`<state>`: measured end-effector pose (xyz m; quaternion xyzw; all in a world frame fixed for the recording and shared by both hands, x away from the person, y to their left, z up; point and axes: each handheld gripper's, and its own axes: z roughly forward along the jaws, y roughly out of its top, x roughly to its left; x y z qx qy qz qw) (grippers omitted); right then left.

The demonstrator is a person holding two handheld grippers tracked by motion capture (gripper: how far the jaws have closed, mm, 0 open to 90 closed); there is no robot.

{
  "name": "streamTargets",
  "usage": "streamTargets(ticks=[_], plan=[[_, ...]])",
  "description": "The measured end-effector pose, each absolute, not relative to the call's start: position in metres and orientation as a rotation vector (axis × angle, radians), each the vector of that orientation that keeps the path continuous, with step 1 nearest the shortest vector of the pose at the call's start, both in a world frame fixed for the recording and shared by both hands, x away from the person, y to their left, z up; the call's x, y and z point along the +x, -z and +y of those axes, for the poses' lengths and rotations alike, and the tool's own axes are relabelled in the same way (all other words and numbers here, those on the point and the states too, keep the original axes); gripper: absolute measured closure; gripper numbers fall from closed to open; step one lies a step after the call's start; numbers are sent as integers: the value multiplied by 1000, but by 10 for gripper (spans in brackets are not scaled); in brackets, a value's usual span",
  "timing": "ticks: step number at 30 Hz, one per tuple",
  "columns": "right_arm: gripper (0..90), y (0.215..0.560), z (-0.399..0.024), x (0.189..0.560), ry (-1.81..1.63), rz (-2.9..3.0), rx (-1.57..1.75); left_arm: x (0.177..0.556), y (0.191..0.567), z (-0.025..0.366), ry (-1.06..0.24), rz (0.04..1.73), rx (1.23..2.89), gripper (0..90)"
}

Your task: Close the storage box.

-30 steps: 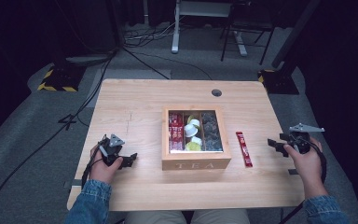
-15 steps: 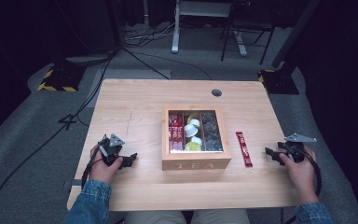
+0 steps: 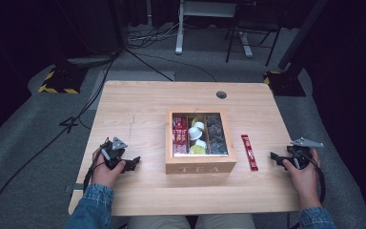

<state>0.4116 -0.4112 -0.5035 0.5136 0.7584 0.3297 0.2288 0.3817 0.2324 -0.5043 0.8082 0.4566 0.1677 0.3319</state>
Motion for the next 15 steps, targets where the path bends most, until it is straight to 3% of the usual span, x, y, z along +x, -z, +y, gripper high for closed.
streamTargets(ticks=[15], plan=[[116,504,-411,412,-900,2081,1426,382,504,232,-439,1193,2112,138]])
